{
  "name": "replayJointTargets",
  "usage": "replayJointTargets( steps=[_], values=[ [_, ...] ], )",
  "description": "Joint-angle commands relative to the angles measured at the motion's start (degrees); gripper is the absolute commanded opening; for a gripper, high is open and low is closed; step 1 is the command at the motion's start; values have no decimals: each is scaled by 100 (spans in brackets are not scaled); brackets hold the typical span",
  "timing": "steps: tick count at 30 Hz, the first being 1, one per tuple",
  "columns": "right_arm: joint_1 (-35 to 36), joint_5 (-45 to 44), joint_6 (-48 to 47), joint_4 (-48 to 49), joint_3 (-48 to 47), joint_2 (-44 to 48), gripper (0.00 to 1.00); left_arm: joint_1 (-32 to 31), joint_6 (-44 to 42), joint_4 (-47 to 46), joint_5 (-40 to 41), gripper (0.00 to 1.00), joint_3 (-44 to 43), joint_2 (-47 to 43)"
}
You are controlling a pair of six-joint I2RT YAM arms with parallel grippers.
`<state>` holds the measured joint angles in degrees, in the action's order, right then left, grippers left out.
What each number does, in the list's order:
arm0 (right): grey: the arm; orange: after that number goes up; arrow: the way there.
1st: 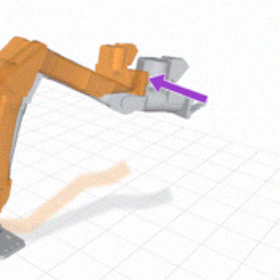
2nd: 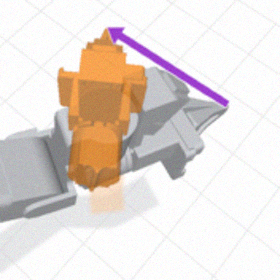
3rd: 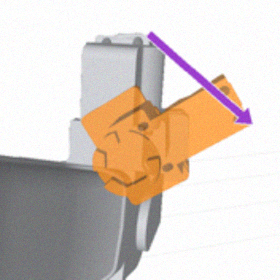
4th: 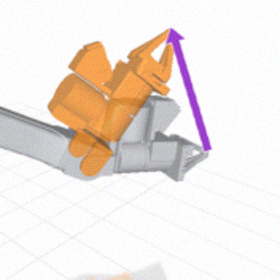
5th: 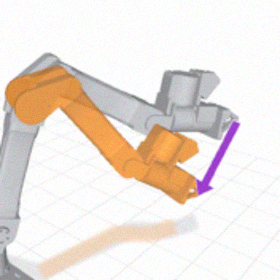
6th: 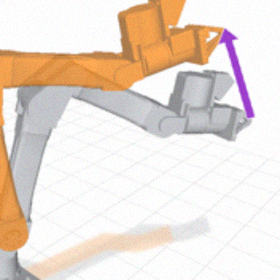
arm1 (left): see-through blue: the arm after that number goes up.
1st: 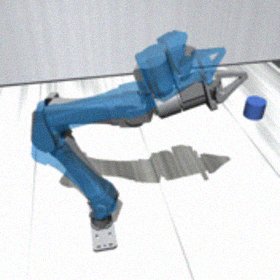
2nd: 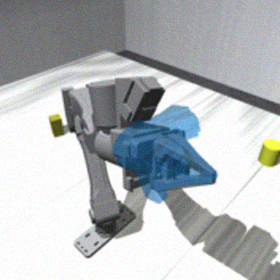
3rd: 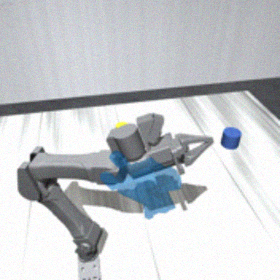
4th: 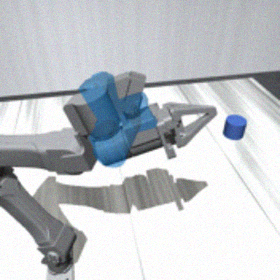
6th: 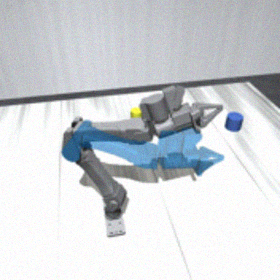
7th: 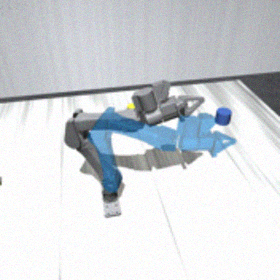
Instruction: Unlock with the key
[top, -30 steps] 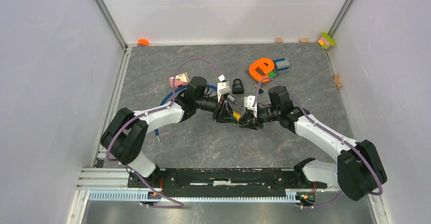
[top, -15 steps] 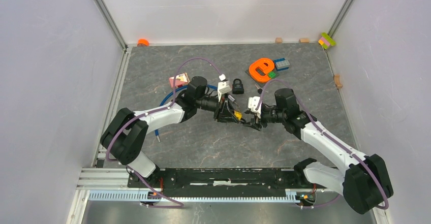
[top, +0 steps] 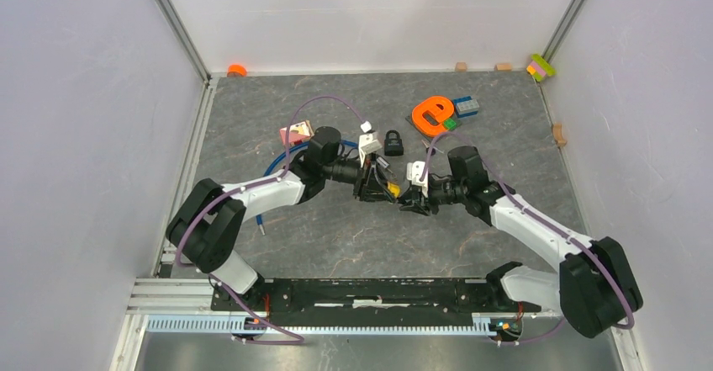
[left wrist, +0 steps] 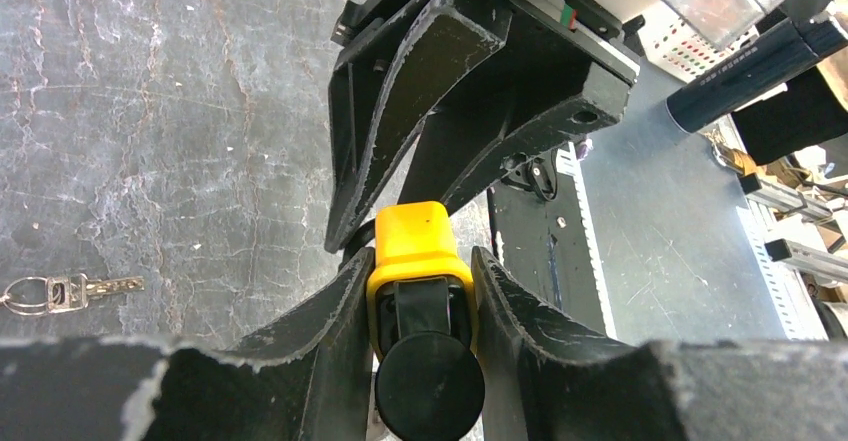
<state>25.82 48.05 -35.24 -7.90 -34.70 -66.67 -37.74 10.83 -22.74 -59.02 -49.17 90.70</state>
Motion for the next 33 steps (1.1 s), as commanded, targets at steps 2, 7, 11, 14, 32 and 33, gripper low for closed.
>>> replayJointTargets(
  steps=[2, 7, 11, 14, 32, 33],
  values=[
    [-65, 549, -157, -183, -353, -319, 28, -69, -288, -567, -536, 3, 177, -307],
    [-202, 1338, -284, -570, -600, -598, 24, -68, -1904, 600, -369, 5, 232, -578],
    [-261, 1669, -603, -1107, -840, -904, 29, -46, -3021, 1726, 86, 4, 127, -768],
    [-282, 1700, -756, -1330, -866, -1027, 39, 38, -3452, 2049, 641, 4, 215, -919],
    [-281, 489, -299, -733, -455, -540, 70, 2006, -2084, 3989, 869, 2, -474, 487],
    [-280, 473, -299, -729, -451, -542, 70, 2106, -1934, 4033, 816, 3, -564, 647]
  ],
)
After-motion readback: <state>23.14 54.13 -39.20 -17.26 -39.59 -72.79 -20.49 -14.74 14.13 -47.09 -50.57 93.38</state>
